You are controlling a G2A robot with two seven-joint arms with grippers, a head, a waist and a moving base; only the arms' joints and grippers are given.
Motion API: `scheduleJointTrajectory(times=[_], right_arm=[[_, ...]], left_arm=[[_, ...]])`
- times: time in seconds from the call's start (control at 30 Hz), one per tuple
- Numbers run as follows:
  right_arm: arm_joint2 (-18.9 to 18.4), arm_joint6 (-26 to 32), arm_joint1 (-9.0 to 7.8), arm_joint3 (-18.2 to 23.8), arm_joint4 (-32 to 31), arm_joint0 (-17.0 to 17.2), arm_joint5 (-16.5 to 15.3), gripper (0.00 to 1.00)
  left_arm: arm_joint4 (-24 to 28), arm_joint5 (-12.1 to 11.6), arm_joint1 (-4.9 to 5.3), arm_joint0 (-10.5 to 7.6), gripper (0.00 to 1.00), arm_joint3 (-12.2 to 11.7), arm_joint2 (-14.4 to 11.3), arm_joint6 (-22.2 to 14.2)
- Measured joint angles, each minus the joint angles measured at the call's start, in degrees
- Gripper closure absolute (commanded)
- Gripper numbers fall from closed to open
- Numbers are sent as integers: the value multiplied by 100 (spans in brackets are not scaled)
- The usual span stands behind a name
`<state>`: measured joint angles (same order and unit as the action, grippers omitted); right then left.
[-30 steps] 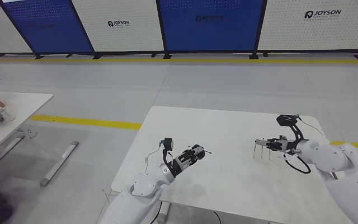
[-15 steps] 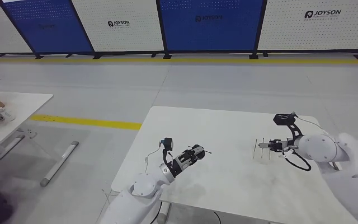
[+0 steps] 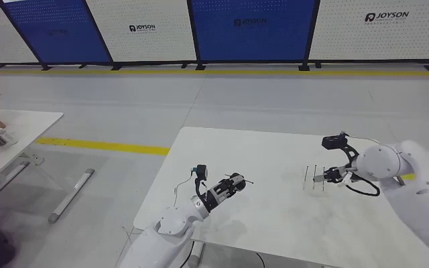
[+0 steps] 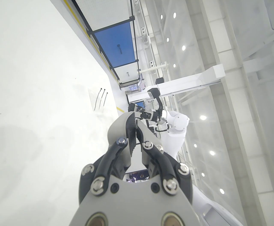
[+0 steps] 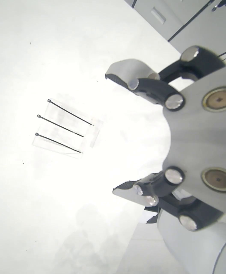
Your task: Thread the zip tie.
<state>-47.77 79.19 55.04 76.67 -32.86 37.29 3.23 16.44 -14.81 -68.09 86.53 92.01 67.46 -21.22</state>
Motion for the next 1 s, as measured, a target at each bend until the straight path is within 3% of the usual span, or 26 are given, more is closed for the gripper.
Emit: scheduleJointTrajectory(times=[0.2,0.3,0.43,0.67,1.0], right_arm=[[-6,-70,0,-21,19,50,-28,0],[-56,-172,18,-204,301,95,-257,0],[8,-257,108,-585,627,-64,-469,0],[413,-298,363,-1233,718,-475,-391,0],[420,-293,368,-1244,732,-481,-421,0]], left_arm=[[0,0,0,0,100,0,0,0],[0,0,0,0,100,0,0,0],[0,0,0,0,100,0,0,0],[0,0,0,0,100,0,0,0],[0,0,0,0,100,0,0,0]])
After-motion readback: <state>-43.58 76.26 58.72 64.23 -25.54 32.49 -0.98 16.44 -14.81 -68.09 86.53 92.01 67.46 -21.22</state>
